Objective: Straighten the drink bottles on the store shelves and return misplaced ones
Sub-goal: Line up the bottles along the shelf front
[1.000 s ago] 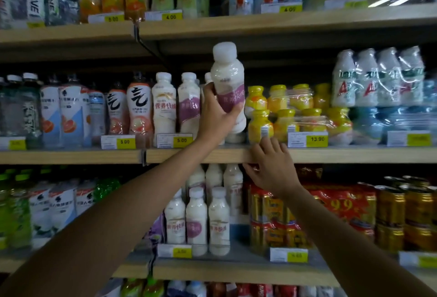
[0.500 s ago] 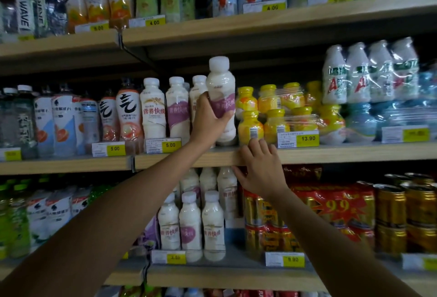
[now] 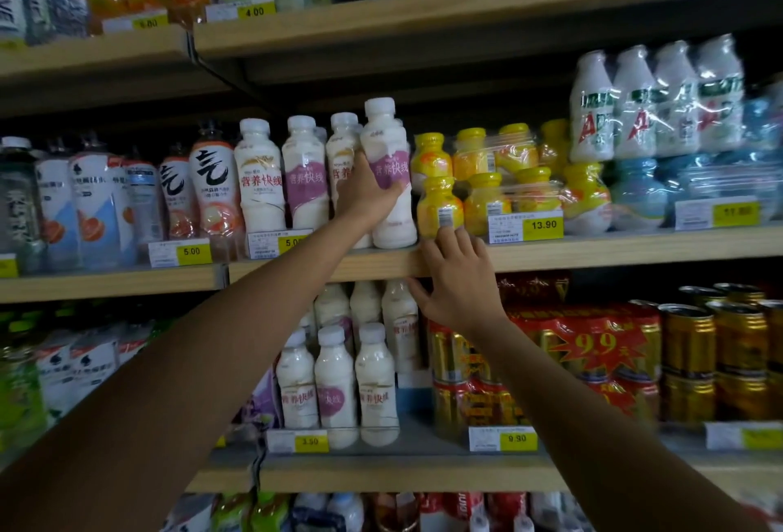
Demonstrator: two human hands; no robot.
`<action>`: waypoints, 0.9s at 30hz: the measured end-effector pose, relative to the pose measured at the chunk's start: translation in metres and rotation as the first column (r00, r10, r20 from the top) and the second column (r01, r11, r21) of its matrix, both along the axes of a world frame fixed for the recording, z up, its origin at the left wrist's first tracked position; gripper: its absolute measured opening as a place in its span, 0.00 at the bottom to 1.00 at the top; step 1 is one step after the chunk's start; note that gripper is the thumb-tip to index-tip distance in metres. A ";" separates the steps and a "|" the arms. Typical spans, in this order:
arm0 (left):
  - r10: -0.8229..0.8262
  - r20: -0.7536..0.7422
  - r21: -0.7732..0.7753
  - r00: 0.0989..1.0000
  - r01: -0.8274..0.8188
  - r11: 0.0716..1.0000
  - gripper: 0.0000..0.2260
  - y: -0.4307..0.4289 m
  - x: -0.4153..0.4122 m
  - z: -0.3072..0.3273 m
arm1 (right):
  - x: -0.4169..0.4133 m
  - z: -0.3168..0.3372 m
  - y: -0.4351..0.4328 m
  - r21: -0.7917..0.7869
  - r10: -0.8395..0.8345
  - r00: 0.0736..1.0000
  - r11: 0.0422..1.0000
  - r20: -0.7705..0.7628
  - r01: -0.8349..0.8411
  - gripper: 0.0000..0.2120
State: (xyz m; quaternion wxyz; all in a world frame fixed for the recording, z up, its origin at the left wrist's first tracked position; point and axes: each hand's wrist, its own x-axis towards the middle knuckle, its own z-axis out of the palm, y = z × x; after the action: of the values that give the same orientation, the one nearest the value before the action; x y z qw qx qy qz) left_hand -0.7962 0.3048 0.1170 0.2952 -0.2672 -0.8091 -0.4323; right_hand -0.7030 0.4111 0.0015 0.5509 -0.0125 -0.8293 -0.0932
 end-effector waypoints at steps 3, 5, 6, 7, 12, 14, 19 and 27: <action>0.005 0.009 -0.026 1.000 -0.004 1.000 0.32 0.000 0.002 0.000 | 0.001 -0.001 -0.001 0.000 -0.004 1.000 1.000 -0.001 0.004 0.21; -0.008 0.004 -0.025 1.000 0.008 1.000 0.32 0.002 0.005 -0.001 | 0.002 -0.001 -0.002 -0.003 -0.008 1.000 1.000 0.006 0.008 0.21; -0.004 0.002 -0.028 1.000 0.004 1.000 0.32 0.003 0.006 -0.001 | 0.003 -0.001 -0.003 -0.007 -0.011 1.000 1.000 0.012 0.011 0.21; 0.009 0.003 -0.032 1.000 -0.009 0.999 0.31 0.005 0.007 -0.001 | 0.003 -0.001 -0.004 -0.011 -0.014 1.000 1.000 0.017 0.014 0.21; 0.089 -0.029 -0.028 0.996 -0.089 0.996 0.24 0.009 0.009 -0.007 | 0.005 -0.001 -0.007 -0.022 -0.016 0.999 1.000 0.038 0.016 0.20; 0.120 -0.047 -0.032 0.992 -0.121 0.992 0.25 0.011 0.009 -0.009 | 0.006 -0.001 -0.007 -0.022 -0.019 0.999 1.000 0.040 0.020 0.21; 0.067 -0.091 -0.026 0.994 -0.070 0.997 0.23 0.006 0.011 -0.012 | 0.006 0.001 -0.005 -0.018 -0.024 0.999 1.000 0.037 0.025 0.20; 0.090 -0.458 -0.264 0.884 -0.232 0.936 0.22 -0.032 0.015 -0.062 | 0.005 0.002 -0.005 -0.027 -0.051 0.994 0.998 0.098 0.054 0.20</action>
State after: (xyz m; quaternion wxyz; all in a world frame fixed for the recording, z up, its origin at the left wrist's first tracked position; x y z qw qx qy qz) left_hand -0.7812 0.2730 0.0547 0.4593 -0.3319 -0.7989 -0.2015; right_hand -0.6980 0.4056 0.0035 0.5068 -0.0380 -0.8559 -0.0960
